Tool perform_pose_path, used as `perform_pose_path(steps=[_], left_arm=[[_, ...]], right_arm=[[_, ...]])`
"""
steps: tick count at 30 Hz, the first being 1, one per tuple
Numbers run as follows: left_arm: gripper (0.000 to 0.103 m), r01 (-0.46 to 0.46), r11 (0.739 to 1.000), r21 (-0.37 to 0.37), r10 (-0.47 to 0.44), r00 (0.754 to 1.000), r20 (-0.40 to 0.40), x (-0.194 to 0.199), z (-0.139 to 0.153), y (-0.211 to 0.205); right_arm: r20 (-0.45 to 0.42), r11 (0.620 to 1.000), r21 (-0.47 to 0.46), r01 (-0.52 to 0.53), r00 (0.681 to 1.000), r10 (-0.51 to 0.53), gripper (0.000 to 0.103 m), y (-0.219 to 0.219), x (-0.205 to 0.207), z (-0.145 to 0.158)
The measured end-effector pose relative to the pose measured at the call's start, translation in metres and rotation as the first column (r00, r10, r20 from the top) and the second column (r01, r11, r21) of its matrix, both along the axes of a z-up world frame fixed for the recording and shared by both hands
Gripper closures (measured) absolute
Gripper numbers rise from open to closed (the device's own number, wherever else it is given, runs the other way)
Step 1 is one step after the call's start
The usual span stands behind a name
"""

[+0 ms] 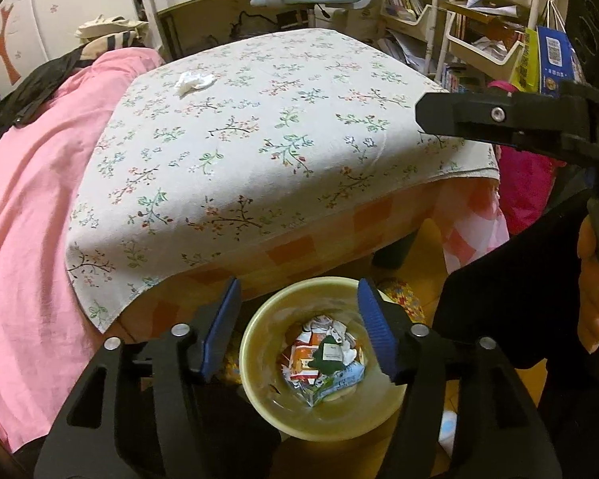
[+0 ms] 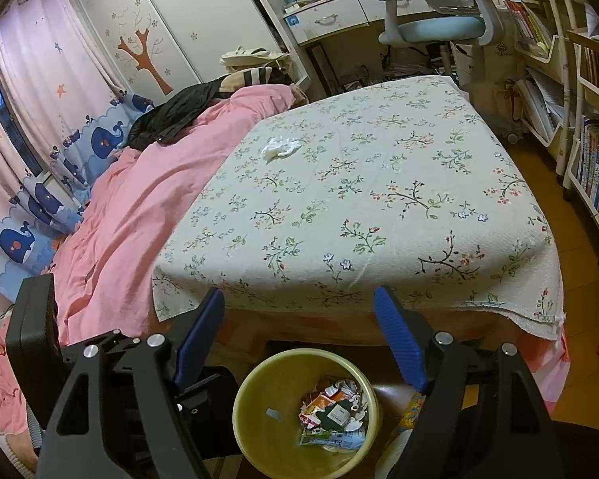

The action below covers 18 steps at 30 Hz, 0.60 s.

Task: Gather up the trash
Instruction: 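Lower the bread stick into the bucket and open the left tool, then raise both tools and move the right tool toward the last white tissue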

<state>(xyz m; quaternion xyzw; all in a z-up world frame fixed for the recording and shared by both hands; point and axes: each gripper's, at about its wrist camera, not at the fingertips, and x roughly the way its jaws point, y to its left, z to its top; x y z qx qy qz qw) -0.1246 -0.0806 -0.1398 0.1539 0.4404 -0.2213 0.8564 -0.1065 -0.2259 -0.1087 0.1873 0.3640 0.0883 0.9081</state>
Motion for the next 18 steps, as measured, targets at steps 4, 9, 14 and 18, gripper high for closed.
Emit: perform_pose_path(steps=[4,9,14,18], left_arm=[[0.038,-0.019,1.0,0.004,0.019,1.0,0.014,0.002,0.001,0.002],[0.03,-0.059,0.998,0.005,0.059,0.997,0.044,0.005,0.005,0.006],[0.028,-0.121,0.992,-0.015,0.122,0.99,0.068,0.011,0.01,0.015],[0.022,-0.172,0.984,-0.038,0.175,0.98,0.097,0.014,0.016,0.023]], right_arm=[[-0.001,1.0,-0.001,-0.002,1.0,0.002,0.027,0.0,0.0,0.0],[-0.002,1.0,-0.005,-0.001,1.0,0.001,0.027,-0.003,0.001,-0.002],[0.001,1.0,-0.008,0.005,1.0,-0.005,0.026,-0.003,0.001,-0.002],[0.007,1.0,-0.019,0.01,1.0,-0.01,0.024,-0.002,0.002,-0.001]])
